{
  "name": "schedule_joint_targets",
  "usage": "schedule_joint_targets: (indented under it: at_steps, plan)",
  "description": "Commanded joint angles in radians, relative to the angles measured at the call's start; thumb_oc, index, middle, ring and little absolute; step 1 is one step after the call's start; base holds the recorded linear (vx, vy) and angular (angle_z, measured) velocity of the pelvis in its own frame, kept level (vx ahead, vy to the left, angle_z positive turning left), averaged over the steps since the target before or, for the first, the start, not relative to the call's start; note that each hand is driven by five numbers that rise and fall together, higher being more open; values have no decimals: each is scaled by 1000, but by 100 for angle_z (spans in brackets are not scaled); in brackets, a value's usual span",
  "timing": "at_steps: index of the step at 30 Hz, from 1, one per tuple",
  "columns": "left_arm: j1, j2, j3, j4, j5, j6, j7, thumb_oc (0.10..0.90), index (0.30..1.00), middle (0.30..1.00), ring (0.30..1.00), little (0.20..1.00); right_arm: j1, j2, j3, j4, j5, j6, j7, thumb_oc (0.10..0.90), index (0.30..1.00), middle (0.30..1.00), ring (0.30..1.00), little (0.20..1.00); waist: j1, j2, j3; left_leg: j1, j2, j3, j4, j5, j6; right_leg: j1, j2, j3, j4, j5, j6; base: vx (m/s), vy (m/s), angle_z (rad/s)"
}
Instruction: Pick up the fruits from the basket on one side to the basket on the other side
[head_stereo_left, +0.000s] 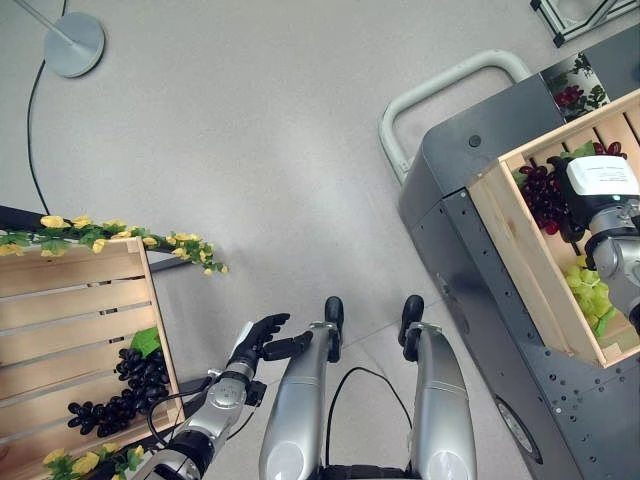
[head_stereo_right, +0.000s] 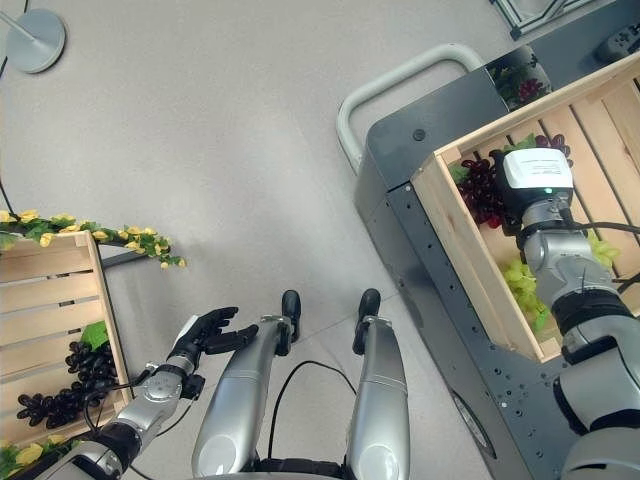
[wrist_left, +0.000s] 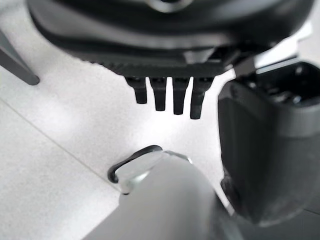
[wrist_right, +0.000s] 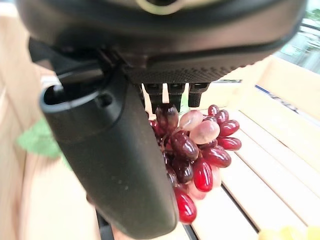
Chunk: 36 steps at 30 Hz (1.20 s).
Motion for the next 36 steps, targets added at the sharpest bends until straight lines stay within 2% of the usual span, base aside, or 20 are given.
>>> schedule_joint_targets:
  at_steps: [1, 5, 8, 11, 18, 19, 20, 24, 30, 36]
  plan:
    - [51, 43, -4, -64, -33, -58, -4, 800, 900, 900, 900, 900, -93, -153, 21, -17, -53, 15, 89, 800, 900, 900, 900, 900, 18, 31, -14, 23, -21, 24, 31, -53, -16, 50, 25, -73, 63, -26, -44, 0, 0, 0]
    - [51, 43, -2, -64, -33, -66, -15, 800, 900, 900, 900, 900, -106, -138, 59, -13, 15, 14, 178, 800, 900, 900, 900, 900, 25, 35, -14, 15, -21, 23, 29, -50, -16, 37, 22, -75, 68, -25, -47, -1, -4, 1]
    - [52, 41, -4, -69, -27, -67, -18, 800, 900, 900, 900, 900, -103, -113, 45, 18, 147, 59, 223, 800, 900, 900, 900, 900, 29, 39, -14, 12, -22, 22, 28, -48, -16, 33, 21, -75, 70, -26, -52, 1, -9, 3]
    - [48, 33, -6, -72, -32, -69, -22, 800, 900, 900, 900, 900, -90, -66, -38, 86, 334, 94, 251, 800, 900, 900, 900, 900, 30, 49, -14, 1, -25, 23, 31, -47, -14, 19, 19, -74, 78, -25, -56, 0, 0, 0]
    - [44, 23, -15, -92, -47, -61, -23, 800, 900, 900, 900, 900, -64, -5, -152, 146, 476, 77, 311, 800, 900, 900, 900, 900, 28, 66, -14, -3, -34, 23, 25, -44, -14, 7, 22, -67, 75, -22, -60, -1, 28, 4]
    - [43, 20, -17, -94, -50, -60, -20, 800, 900, 900, 900, 900, -64, 1, -158, 151, 467, 72, 313, 430, 345, 345, 345, 345, 28, 68, -14, -2, -35, 25, 23, -44, -14, 6, 22, -67, 76, -23, -62, -4, 39, 1]
    - [45, 17, -18, -95, -51, -62, -18, 800, 900, 900, 900, 900, -62, 6, -157, 157, 460, 62, 319, 400, 300, 300, 300, 300, 28, 69, -14, -2, -35, 24, 24, -45, -13, 6, 23, -66, 79, -25, -64, -3, 37, 1]
    - [48, 16, -20, -95, -47, -62, -15, 800, 900, 900, 900, 900, -53, 8, -159, 166, 412, 65, 236, 400, 300, 300, 300, 300, 29, 67, -14, 7, -35, 24, 25, -45, -11, 16, 23, -67, 80, -27, -65, 0, 0, 0]
    - [58, 21, -25, -89, -36, -77, 0, 800, 900, 900, 900, 900, -66, -16, -104, 170, 153, 104, 141, 400, 300, 300, 300, 300, 31, 52, -14, 41, -30, 25, 13, -45, -7, 52, 25, -73, 71, -27, -60, 0, 0, 0]
    - [50, 22, -6, -56, -38, -80, 9, 800, 900, 900, 900, 900, -53, -29, -109, 152, 166, 143, 65, 400, 300, 300, 300, 300, 25, 25, -14, 109, -20, 24, 4, -56, -4, 122, 34, -73, 61, -40, -59, 0, 0, 0]
